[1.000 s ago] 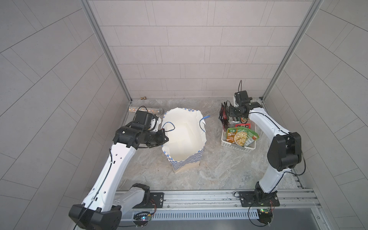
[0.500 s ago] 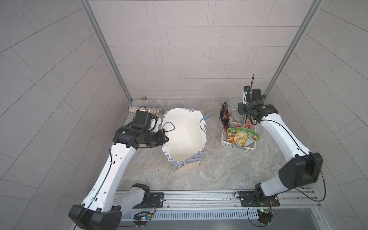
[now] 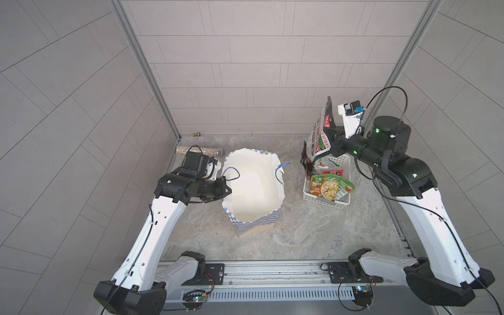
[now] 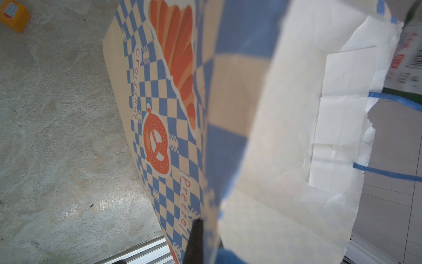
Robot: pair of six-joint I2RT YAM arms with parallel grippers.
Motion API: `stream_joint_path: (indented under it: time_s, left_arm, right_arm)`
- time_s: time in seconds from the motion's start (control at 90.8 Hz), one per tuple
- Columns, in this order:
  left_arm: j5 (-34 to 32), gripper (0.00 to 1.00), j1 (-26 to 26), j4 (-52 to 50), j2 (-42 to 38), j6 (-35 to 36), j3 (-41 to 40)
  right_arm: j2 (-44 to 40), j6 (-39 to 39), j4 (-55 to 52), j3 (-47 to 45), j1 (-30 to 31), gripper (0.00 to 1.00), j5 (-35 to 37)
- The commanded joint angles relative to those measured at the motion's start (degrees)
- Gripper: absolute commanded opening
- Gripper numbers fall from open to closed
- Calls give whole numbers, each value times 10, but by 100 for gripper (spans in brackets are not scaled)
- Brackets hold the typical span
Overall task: Place the condiment packets inside the bag
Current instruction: Pick up the condiment packet from the storage box, then place the condiment packet in the paper bag.
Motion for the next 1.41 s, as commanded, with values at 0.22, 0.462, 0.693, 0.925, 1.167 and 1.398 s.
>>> stream_joint_path:
  time_s: [0.22, 0.462, 0.693, 0.925, 1.167, 1.398]
  left_arm:
    - [15, 0, 3, 8, -6, 8, -5]
    - [17, 0, 3, 8, -6, 8, -3]
    - [17, 0, 3, 8, -9, 8, -7]
    - [16, 0, 3, 8, -9, 8, -6]
    - [16, 0, 2, 7, -10, 8, -8]
    - [16, 0, 3, 7, -8, 8, -7]
  right_arm:
    - [72, 54, 28, 207, 140, 0, -74]
    - [153, 105, 55, 281, 185, 0, -197]
    - [206, 110, 48, 321, 192, 0, -237]
    - [211, 124, 42, 248, 193, 0, -261]
    - [130, 118, 78, 59, 192, 0, -242]
    - [110, 116, 78, -28, 191, 0, -224]
